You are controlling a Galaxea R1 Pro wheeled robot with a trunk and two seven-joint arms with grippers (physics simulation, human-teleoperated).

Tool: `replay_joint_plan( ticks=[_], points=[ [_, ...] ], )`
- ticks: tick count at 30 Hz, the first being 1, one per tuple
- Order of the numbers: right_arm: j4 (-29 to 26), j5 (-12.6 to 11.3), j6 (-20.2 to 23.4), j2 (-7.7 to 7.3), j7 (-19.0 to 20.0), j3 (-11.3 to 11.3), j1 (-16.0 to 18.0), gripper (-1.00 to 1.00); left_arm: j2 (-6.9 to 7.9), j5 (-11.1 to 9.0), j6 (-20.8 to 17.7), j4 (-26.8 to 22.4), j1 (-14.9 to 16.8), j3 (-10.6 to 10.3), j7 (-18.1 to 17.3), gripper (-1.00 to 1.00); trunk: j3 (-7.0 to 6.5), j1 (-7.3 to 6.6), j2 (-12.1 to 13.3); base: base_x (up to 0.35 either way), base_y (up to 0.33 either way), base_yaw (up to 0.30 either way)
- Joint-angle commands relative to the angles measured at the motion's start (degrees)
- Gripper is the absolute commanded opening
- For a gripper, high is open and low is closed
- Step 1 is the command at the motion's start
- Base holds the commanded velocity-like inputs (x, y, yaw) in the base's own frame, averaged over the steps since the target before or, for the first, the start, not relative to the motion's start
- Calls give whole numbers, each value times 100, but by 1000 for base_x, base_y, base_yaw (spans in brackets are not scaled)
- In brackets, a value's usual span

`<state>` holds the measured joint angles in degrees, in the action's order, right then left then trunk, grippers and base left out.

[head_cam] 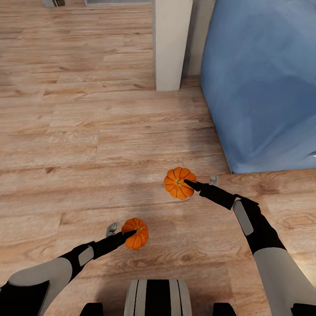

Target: Place each of the two pumpkins and all three candles from the living room inside a cabinet in the living room (use any cabinet), then make sure every cabinet is closed, and position the cauldron so it is next to a table in the living room.

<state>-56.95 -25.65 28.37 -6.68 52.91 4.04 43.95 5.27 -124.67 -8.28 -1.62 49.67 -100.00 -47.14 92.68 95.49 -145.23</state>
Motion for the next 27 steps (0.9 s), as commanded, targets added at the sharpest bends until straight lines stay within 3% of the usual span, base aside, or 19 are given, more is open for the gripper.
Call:
replay_joint_plan(
  ticks=[1,5,7,22,27],
  points=[
    [-1,-2,2,0,-8,0,0,-100,2,39,12,6,-1,-151,289,-100,1,1,0,0,0,0],
    [-1,-2,2,0,-8,0,0,-100,29,39,18,15,22,-156,15,-100,1,1,0,0,0,0],
    [-1,-2,2,0,-8,0,0,-100,75,39,12,26,63,-166,-453,-100,1,1,0,0,0,0],
    [-1,-2,-13,0,-8,0,-1,-100,712,30,-44,39,213,-152,-2305,-100,1,1,0,0,0,0],
    [14,17,-40,0,-36,0,-2,-100,774,36,-55,47,292,-159,-2680,-100,1,1,0,0,0,0]
  ],
)
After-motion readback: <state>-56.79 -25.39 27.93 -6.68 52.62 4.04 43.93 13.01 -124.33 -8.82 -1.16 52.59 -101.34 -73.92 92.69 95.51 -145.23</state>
